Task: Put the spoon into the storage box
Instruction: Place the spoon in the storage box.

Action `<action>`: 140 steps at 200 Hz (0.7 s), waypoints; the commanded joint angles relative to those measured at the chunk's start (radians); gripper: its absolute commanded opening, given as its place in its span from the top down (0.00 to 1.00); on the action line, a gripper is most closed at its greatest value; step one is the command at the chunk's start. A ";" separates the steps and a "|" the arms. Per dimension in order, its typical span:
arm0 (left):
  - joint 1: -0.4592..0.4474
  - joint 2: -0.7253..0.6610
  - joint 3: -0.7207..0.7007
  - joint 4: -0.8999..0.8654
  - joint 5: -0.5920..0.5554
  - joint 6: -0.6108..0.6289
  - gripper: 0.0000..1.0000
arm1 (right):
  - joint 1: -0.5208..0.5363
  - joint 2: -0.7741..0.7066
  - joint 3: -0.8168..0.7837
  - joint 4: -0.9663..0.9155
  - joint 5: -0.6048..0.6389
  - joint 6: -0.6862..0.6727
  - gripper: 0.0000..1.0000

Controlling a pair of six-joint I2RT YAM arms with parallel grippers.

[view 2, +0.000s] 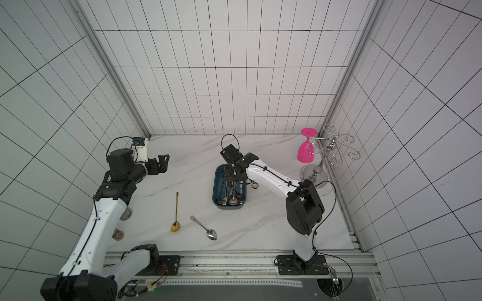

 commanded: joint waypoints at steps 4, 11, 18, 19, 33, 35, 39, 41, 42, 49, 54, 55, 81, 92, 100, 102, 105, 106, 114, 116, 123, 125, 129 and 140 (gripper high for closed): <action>0.006 -0.001 -0.017 -0.046 -0.020 -0.012 0.01 | 0.007 0.030 -0.032 0.053 -0.055 0.062 1.00; 0.005 0.003 -0.009 -0.066 -0.012 -0.002 0.01 | 0.008 0.037 -0.024 0.043 -0.060 0.059 0.98; 0.005 0.003 -0.002 -0.088 -0.008 0.005 0.01 | 0.011 0.039 -0.026 0.042 -0.056 0.057 0.96; 0.004 0.003 -0.001 -0.092 -0.007 0.005 0.01 | 0.010 0.039 -0.027 0.043 -0.056 0.056 0.96; -0.002 0.000 0.003 -0.133 -0.003 0.022 0.01 | 0.013 0.041 -0.041 0.054 -0.059 0.048 0.90; -0.003 -0.001 0.002 -0.139 -0.004 0.025 0.01 | 0.013 0.041 -0.041 0.054 -0.058 0.046 0.89; -0.006 -0.001 -0.001 -0.147 -0.003 0.028 0.01 | 0.013 0.043 -0.040 0.052 -0.056 0.041 0.87; -0.006 -0.002 -0.002 -0.151 -0.002 0.032 0.01 | 0.012 0.045 -0.039 0.052 -0.054 0.038 0.86; -0.006 -0.002 -0.002 -0.152 -0.002 0.033 0.01 | 0.013 0.045 -0.038 0.051 -0.053 0.036 0.86; -0.007 -0.003 -0.010 -0.158 -0.001 0.034 0.01 | 0.013 0.048 -0.031 0.039 -0.047 0.030 0.82; -0.006 -0.003 -0.016 -0.158 -0.001 0.032 0.01 | 0.013 0.048 -0.023 0.030 -0.043 0.027 0.79; -0.006 -0.003 -0.016 -0.158 -0.001 0.032 0.01 | 0.013 0.047 -0.022 0.028 -0.042 0.026 0.78; 0.001 -0.005 -0.032 -0.130 0.018 0.023 0.01 | 0.023 0.025 -0.040 0.034 -0.019 0.016 0.71; 0.010 0.001 -0.037 -0.115 0.035 0.011 0.01 | 0.024 0.021 -0.043 0.029 -0.008 0.003 0.69; 0.013 0.008 -0.035 -0.112 0.045 0.010 0.01 | 0.024 0.015 -0.043 0.016 0.010 -0.003 0.68; 0.013 0.009 -0.033 -0.113 0.047 0.010 0.01 | 0.024 0.013 -0.043 0.014 0.017 -0.005 0.68; 0.013 0.009 -0.033 -0.114 0.048 0.009 0.01 | 0.024 0.009 -0.044 0.011 0.024 -0.009 0.67; 0.013 0.010 -0.032 -0.114 0.048 0.009 0.01 | 0.023 0.007 -0.044 0.010 0.027 -0.011 0.67; 0.013 0.009 -0.031 -0.113 0.047 0.009 0.01 | 0.022 -0.009 -0.051 0.004 0.057 -0.020 0.66; 0.013 0.009 -0.032 -0.113 0.048 0.010 0.01 | 0.022 -0.014 -0.052 0.004 0.064 -0.025 0.66; 0.014 0.006 -0.039 -0.107 0.050 0.012 0.01 | 0.021 -0.026 -0.062 0.006 0.092 -0.038 0.65; 0.014 0.006 -0.041 -0.104 0.051 0.012 0.01 | 0.020 -0.030 -0.064 0.007 0.098 -0.042 0.65; 0.013 0.003 -0.048 -0.100 0.053 0.014 0.01 | 0.019 -0.034 -0.064 0.006 0.111 -0.053 0.64; 0.015 0.005 -0.054 -0.096 0.063 0.019 0.01 | 0.008 -0.039 -0.054 -0.012 0.141 -0.088 0.63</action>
